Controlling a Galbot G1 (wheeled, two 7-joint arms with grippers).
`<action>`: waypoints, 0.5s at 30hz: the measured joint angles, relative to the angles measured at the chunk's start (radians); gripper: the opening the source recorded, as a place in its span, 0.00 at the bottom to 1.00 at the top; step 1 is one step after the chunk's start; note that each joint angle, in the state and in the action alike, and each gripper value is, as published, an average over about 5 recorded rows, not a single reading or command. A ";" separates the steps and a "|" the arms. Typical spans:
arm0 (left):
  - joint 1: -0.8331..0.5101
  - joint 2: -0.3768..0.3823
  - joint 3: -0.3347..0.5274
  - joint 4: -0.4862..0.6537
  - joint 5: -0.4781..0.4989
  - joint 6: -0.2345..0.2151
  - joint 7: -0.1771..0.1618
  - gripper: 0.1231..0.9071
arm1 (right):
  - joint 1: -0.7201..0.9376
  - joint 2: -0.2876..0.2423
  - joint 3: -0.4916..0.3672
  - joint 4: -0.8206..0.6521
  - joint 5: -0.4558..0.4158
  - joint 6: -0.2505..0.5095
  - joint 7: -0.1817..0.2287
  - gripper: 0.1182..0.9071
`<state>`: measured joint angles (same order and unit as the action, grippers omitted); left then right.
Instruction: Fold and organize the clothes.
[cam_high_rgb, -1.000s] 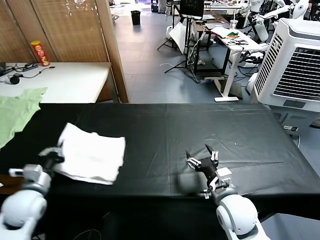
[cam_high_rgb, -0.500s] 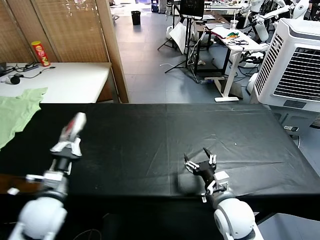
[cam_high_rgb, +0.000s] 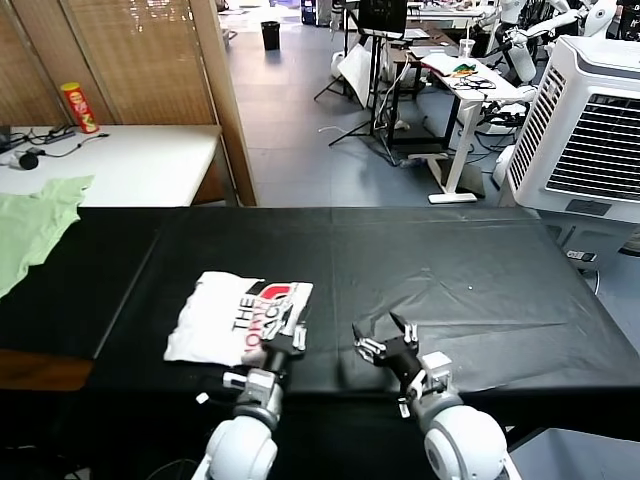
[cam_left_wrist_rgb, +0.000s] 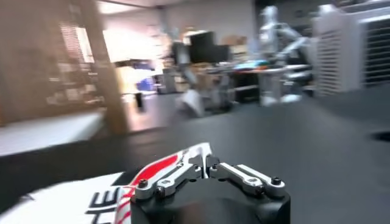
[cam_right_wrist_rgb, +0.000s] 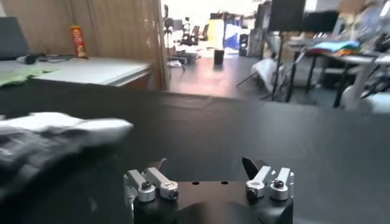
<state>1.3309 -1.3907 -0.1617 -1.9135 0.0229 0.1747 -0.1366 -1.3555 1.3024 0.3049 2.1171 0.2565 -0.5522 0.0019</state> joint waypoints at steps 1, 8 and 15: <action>-0.002 0.001 0.004 0.000 -0.005 -0.009 0.014 0.38 | 0.005 -0.002 -0.004 -0.004 0.018 -0.008 0.000 0.86; -0.013 0.039 -0.004 -0.039 -0.103 -0.073 0.085 0.80 | 0.060 0.016 -0.046 -0.052 0.127 -0.052 0.025 0.86; 0.002 0.105 -0.062 -0.100 -0.166 -0.090 0.086 0.86 | 0.152 0.075 -0.113 -0.167 0.204 -0.066 0.042 0.86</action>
<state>1.3329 -1.2853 -0.2235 -2.0140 -0.1435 0.0849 -0.0503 -1.2032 1.3770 0.1916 1.9497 0.4606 -0.6185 0.0437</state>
